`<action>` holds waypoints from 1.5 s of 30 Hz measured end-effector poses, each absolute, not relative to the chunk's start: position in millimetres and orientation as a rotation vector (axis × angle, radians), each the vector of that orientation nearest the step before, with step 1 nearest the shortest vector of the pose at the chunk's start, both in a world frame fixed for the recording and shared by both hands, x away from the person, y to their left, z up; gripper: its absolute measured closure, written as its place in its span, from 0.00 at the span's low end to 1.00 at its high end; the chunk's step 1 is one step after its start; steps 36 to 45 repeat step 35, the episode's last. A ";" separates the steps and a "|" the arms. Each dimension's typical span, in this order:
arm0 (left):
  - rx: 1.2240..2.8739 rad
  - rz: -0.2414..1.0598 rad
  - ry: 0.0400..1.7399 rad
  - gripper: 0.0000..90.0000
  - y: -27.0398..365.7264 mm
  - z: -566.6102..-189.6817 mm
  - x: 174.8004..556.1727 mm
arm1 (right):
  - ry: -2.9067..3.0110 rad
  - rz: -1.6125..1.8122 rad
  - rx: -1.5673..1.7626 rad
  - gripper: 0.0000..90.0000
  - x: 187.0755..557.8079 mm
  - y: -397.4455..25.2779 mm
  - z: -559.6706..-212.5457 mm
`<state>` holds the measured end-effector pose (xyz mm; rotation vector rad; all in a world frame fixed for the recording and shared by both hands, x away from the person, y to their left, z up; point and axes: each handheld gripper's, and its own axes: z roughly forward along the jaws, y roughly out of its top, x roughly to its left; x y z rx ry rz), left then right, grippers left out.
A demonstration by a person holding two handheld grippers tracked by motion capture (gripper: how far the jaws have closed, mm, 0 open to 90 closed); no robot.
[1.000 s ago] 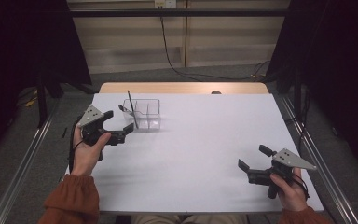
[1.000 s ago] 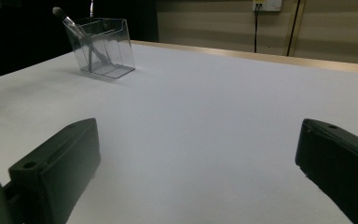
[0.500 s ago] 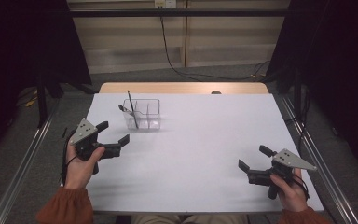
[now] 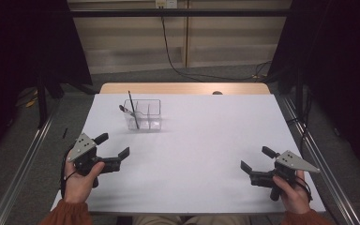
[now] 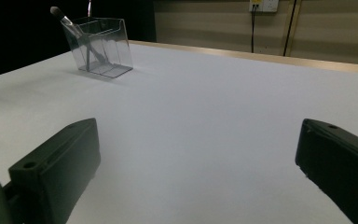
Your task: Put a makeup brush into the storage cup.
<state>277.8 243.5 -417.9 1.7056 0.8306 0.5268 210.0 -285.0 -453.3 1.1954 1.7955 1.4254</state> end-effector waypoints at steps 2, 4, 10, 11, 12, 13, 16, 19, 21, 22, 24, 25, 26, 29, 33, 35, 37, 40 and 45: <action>1.704 0.521 0.833 0.04 244.7 -420.1 273.0 | 1.794 1.428 1.198 0.00 208.7 -285.5 -453.0; 1.706 0.513 0.827 0.04 246.6 -422.3 269.4 | 1.785 1.426 1.200 0.00 208.1 -286.4 -453.0; 1.716 0.556 0.832 0.04 251.7 -427.4 261.9 | 1.785 1.424 1.203 0.00 206.9 -286.3 -452.7; 1.715 0.577 0.826 0.04 252.9 -427.2 259.9 | 1.786 1.425 1.202 0.00 206.9 -286.4 -452.7; 1.708 0.576 0.826 0.04 253.7 -427.0 259.0 | 1.783 1.425 1.205 0.00 207.0 -286.7 -452.7; 1.704 0.564 0.825 0.04 254.7 -426.9 257.9 | 1.782 1.424 1.206 0.00 207.2 -286.9 -452.8; 1.700 0.569 0.833 0.04 256.9 -429.5 253.3 | 1.777 1.424 1.202 0.00 206.7 -287.8 -452.7; 1.696 0.582 0.841 0.04 259.7 -432.2 250.3 | 1.779 1.422 1.191 0.00 206.0 -288.3 -452.5; 1.710 0.585 0.829 0.04 261.9 -433.1 248.1 | 1.782 1.421 1.189 0.00 205.7 -287.9 -452.2; 1.707 0.594 0.826 0.04 263.6 -433.5 247.4 | 1.779 1.424 1.190 0.00 205.6 -287.5 -452.0; 1.687 0.596 0.838 0.04 267.1 -434.0 246.4 | 1.783 1.421 1.181 0.00 204.9 -287.6 -451.5; 1.686 0.600 0.839 0.04 268.5 -434.0 245.7 | 1.783 1.423 1.176 0.00 205.0 -287.9 -451.5; 1.676 0.602 0.833 0.04 269.1 -434.1 244.6 | 1.782 1.423 1.181 0.00 205.1 -287.9 -451.4; 1.689 0.596 0.821 0.04 267.6 -435.1 243.0 | 1.785 1.418 1.178 0.00 205.6 -288.4 -451.6; 1.699 0.583 0.817 0.04 265.5 -436.2 243.9 | 1.783 1.418 1.178 0.00 206.3 -288.4 -451.3; 1.704 0.576 0.808 0.04 265.4 -436.5 244.2 | 1.784 1.421 1.177 0.00 206.7 -288.6 -451.4; 1.704 0.576 0.808 0.04 265.4 -436.5 244.2 | 1.784 1.421 1.177 0.00 206.7 -288.6 -451.4; 1.704 0.576 0.808 0.04 265.4 -436.5 244.2 | 1.784 1.421 1.177 0.00 206.7 -288.6 -451.4; 1.704 0.576 0.808 0.04 265.4 -436.5 244.2 | 1.784 1.421 1.177 0.00 206.7 -288.6 -451.4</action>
